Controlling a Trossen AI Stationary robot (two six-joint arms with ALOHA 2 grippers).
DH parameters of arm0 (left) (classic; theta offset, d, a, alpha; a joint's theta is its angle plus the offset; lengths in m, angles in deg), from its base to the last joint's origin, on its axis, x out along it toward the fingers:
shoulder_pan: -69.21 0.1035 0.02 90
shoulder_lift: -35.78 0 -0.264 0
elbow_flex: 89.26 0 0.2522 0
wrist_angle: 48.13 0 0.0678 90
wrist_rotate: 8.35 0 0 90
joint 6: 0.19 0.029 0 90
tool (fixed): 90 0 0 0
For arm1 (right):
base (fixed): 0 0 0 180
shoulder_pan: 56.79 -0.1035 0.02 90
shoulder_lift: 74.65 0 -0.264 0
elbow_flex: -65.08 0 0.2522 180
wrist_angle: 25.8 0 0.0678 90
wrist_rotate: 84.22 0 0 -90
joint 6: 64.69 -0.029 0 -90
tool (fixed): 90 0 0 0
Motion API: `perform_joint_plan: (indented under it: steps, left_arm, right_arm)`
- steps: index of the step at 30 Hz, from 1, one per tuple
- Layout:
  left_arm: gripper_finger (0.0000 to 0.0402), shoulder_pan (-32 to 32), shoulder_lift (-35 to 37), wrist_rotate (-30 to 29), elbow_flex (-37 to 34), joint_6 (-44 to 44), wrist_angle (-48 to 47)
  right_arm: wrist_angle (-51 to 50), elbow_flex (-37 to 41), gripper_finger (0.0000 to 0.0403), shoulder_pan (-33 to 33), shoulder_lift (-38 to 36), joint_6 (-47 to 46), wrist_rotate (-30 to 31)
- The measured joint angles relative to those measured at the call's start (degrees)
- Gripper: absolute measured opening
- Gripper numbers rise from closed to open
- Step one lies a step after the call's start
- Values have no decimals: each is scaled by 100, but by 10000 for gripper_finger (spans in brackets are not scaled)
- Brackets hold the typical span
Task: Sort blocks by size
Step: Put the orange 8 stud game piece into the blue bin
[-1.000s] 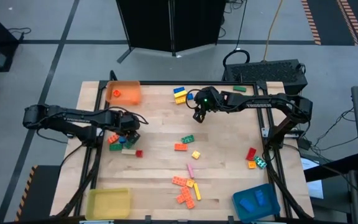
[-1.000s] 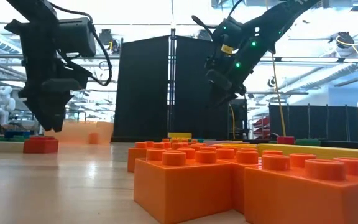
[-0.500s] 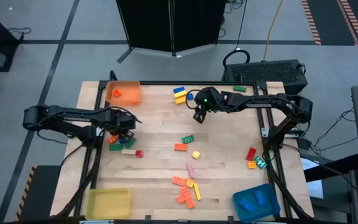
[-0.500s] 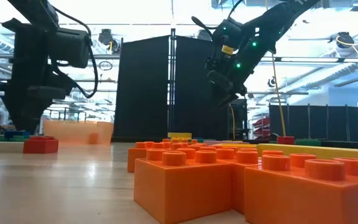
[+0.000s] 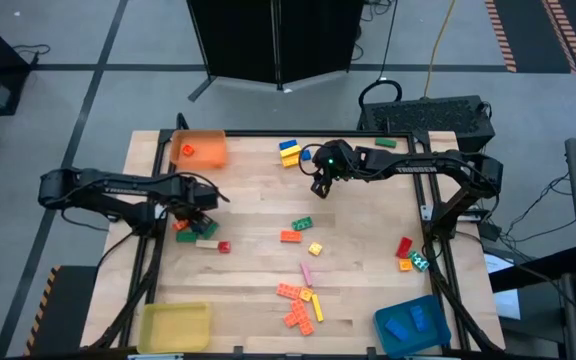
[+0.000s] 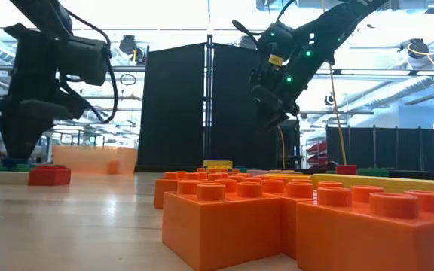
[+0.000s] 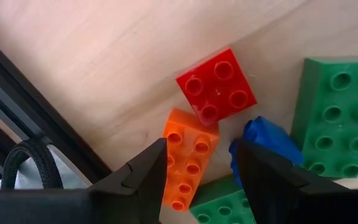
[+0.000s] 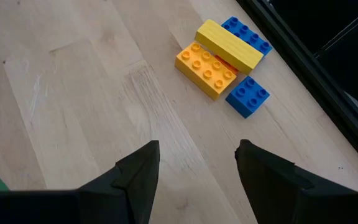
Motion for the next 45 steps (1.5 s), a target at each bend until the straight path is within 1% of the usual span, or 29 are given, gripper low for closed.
perform_joint_plan:
  steps: [6,11,16,20,23,26,29,32,37,40,45]
  left_arm:
    - [210,0,-526,20,0,7,49]
    - [230,0,-974,26,0,195,83]
    - [231,0,-1108,24,7,320,88]
    - [212,0,-1108,20,7,477,108]
    - [182,0,-1111,20,7,502,120]
    - [151,0,-1107,14,7,509,117]
    - [131,0,-1105,-11,13,511,111]
    - [128,0,-1105,-130,12,512,113]
    - [129,0,-1105,-444,11,550,178]
    - [129,0,-1105,-567,9,645,210]
    - [129,0,-1113,-727,55,790,320]
  right_arm:
    - [-2,0,205,-1,0,1,-289]
    - [-2,0,205,-2,0,4,-295]
    - [-2,0,205,-2,0,54,-293]
    - [-2,0,205,-2,0,66,-295]
    - [-86,0,205,-2,0,89,-291]
    - [-563,0,205,-2,-83,206,-194]
    - [-1693,2,205,-1,-470,241,73]
    - [-2728,4,205,-84,-1017,-118,77]
    - [-2917,137,205,-534,-2076,-513,28]
    - [-3097,193,205,-764,-2623,-888,120]
    - [-3171,332,205,-1041,-3253,-1684,1102]
